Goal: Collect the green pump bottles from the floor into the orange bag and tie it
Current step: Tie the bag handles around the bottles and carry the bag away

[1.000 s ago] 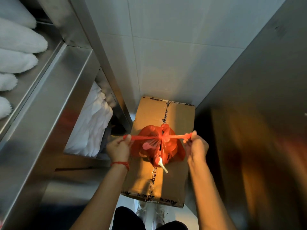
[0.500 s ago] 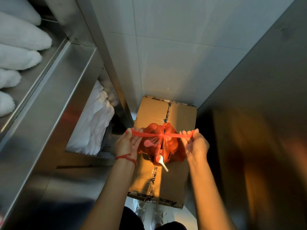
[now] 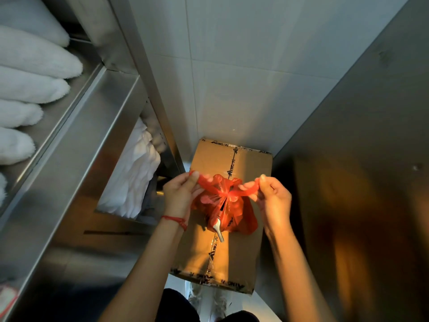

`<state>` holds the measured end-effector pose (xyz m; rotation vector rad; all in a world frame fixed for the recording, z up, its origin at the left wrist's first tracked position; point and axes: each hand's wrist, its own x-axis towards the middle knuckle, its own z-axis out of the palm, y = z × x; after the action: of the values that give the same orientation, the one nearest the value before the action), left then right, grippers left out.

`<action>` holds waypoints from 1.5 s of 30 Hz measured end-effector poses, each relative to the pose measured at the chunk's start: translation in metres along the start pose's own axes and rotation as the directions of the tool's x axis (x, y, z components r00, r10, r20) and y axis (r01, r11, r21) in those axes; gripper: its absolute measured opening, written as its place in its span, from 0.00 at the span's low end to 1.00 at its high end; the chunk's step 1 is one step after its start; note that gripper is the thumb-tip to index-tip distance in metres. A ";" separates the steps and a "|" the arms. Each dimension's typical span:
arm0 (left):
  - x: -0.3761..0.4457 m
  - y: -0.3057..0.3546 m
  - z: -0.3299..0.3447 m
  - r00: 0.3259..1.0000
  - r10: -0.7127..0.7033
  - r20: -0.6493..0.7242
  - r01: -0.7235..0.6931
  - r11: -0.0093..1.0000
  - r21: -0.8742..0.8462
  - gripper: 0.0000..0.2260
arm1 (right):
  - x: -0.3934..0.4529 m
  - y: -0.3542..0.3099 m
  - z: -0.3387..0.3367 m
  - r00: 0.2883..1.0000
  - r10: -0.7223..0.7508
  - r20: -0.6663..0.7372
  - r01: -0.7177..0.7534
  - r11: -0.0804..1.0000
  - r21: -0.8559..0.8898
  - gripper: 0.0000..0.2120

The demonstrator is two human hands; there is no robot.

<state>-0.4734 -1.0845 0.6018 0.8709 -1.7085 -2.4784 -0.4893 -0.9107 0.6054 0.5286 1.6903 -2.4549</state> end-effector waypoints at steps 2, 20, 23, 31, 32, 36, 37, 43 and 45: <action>0.002 0.005 0.020 0.995 0.072 0.066 -0.082 0.982 0.172 0.03 | 0.000 -0.005 0.011 0.997 -0.056 0.056 0.063 0.988 -0.138 0.08; 0.012 0.003 0.041 0.928 0.033 0.372 -0.188 0.902 0.389 0.09 | 0.013 -0.009 0.031 0.949 -0.282 0.144 0.315 0.882 -0.349 0.08; 0.014 0.006 0.039 0.930 0.030 0.367 -0.190 0.893 0.407 0.07 | 0.017 -0.009 0.029 0.961 -0.216 0.175 0.263 0.908 -0.325 0.07; 0.012 0.009 0.035 0.949 0.074 0.306 -0.214 0.865 0.454 0.09 | 0.018 -0.002 0.022 0.969 -0.053 0.240 0.120 0.954 -0.274 0.08; 0.013 0.009 0.035 0.956 0.085 0.280 -0.210 0.867 0.453 0.07 | 0.017 0.000 0.018 0.960 -0.016 0.278 0.092 0.960 -0.263 0.08; 0.015 0.012 0.034 0.956 0.125 0.267 -0.241 0.852 0.465 0.07 | 0.013 0.010 0.014 0.902 0.091 0.422 0.041 0.955 -0.293 0.07; 0.015 0.013 0.035 0.951 0.152 0.270 -0.266 0.846 0.463 0.06 | 0.013 0.012 0.016 0.899 0.105 0.426 0.032 0.953 -0.302 0.08; 0.010 0.019 0.037 0.927 0.213 0.310 -0.344 0.812 0.471 0.05 | 0.018 0.014 0.024 0.906 0.099 0.411 0.088 0.907 -0.411 0.04; 0.009 0.021 0.035 0.925 0.195 0.327 -0.333 0.831 0.446 0.05 | 0.015 0.016 0.025 0.907 0.095 0.410 0.091 0.907 -0.412 0.06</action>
<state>-0.5031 -1.0657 0.6250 0.2607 -2.4284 -2.0729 -0.5044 -0.9382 0.5938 -0.0563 1.9241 -1.9102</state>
